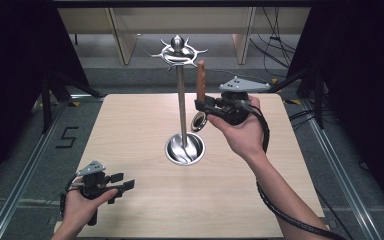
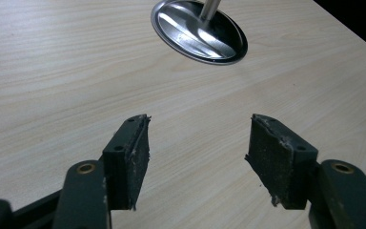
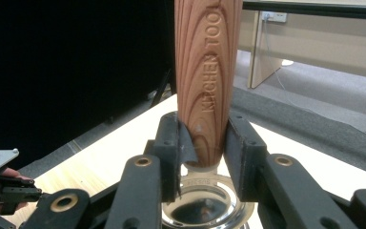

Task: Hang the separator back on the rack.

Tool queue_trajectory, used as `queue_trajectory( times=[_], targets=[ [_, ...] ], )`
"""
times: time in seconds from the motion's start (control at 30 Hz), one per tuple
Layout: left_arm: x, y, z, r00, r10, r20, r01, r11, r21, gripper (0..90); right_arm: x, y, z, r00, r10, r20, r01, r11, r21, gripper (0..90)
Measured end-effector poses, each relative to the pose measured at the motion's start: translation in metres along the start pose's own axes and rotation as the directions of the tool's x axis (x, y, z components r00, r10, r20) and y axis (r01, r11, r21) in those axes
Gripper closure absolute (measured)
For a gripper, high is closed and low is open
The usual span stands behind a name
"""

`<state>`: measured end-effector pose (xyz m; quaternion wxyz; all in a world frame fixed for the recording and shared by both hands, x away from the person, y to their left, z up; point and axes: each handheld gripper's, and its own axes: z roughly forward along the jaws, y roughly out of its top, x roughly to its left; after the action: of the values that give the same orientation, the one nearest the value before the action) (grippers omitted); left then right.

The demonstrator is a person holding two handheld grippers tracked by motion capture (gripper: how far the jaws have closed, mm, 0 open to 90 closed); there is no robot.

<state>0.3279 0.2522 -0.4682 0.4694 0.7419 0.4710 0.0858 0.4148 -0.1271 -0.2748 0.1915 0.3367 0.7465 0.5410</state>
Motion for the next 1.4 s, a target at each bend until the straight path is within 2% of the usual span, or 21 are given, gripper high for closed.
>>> queue_trajectory(
  times=[0.03,0.13,0.2,0.37,0.57,0.6,0.73,0.77,0.83,0.87,0.93,0.97,1.1,1.2,1.3,1.4],
  targets=[
    [0.000,0.000,0.000,1.0000,0.008,0.001,-0.008,0.9999,-0.007,38.5,0.001,0.000,0.000,0.9997,0.022,-0.006,-0.022,1.000,0.006,69.6],
    [0.001,0.000,0.000,1.0000,0.007,0.002,-0.007,1.0000,-0.007,38.5,0.002,0.001,0.000,0.9994,0.034,0.005,-0.034,0.999,0.014,69.6],
    [0.000,0.000,0.000,1.0000,0.004,0.004,-0.004,1.0000,-0.009,38.5,0.000,0.002,0.002,0.9999,0.008,0.008,-0.008,1.000,0.012,69.6],
    [0.000,0.000,0.000,1.0000,0.000,0.004,0.000,1.0000,-0.008,38.5,0.001,0.001,0.005,0.9997,0.022,0.010,-0.022,0.999,0.024,69.6],
    [0.000,0.000,0.000,1.0000,0.000,0.005,0.000,1.0000,-0.009,38.5,-0.001,0.004,0.008,0.9999,0.002,0.013,-0.002,1.000,0.020,69.6],
    [0.001,0.000,0.000,1.0000,0.003,0.006,-0.003,1.0000,-0.004,38.5,0.000,0.004,0.008,0.9997,0.017,0.019,-0.017,0.999,0.028,69.6],
    [0.000,0.000,0.000,1.0000,0.003,0.006,-0.003,1.0000,-0.001,38.5,-0.001,0.005,0.010,0.9998,0.014,0.015,-0.015,0.999,0.035,69.6],
    [0.000,0.000,0.000,1.0000,0.003,0.006,-0.003,1.0000,-0.001,38.5,-0.001,0.004,0.011,0.9993,0.030,0.022,-0.031,0.999,0.039,69.6],
    [0.001,0.000,0.000,1.0000,0.003,0.006,-0.003,1.0000,0.001,38.5,-0.001,0.004,0.012,0.9994,0.026,0.021,-0.027,0.999,0.032,69.6],
    [0.001,0.000,0.000,1.0000,0.003,0.005,-0.003,1.0000,0.002,38.5,0.000,0.004,0.012,0.9990,0.039,0.021,-0.040,0.998,0.042,69.6],
    [0.000,0.000,0.001,1.0000,-0.003,0.007,0.003,1.0000,-0.003,38.5,-0.002,0.004,0.014,0.9997,0.007,0.024,-0.008,0.999,0.040,69.6],
    [0.001,0.000,0.001,1.0000,-0.001,0.004,0.001,1.0000,0.001,38.5,-0.002,0.004,0.015,0.9998,0.012,0.013,-0.012,0.999,0.040,69.6],
    [0.000,0.000,0.002,1.0000,0.005,0.006,-0.005,1.0000,0.002,38.5,-0.001,0.006,0.017,0.9994,0.026,0.023,-0.027,0.999,0.046,69.6],
    [0.001,-0.001,0.003,1.0000,-0.006,0.005,0.006,1.0000,0.002,38.5,-0.002,0.008,0.020,0.9998,0.003,0.022,-0.005,0.999,0.053,69.6],
    [0.001,-0.001,0.004,0.9998,-0.014,0.012,0.014,0.9998,0.015,38.5,-0.001,0.010,0.020,0.9994,0.025,0.024,-0.027,0.998,0.064,69.6],
    [0.001,-0.001,0.003,0.9999,0.009,0.010,-0.009,0.9999,0.010,38.5,-0.002,0.009,0.024,0.9995,0.004,0.030,-0.006,0.998,0.063,69.6]
  ],
)
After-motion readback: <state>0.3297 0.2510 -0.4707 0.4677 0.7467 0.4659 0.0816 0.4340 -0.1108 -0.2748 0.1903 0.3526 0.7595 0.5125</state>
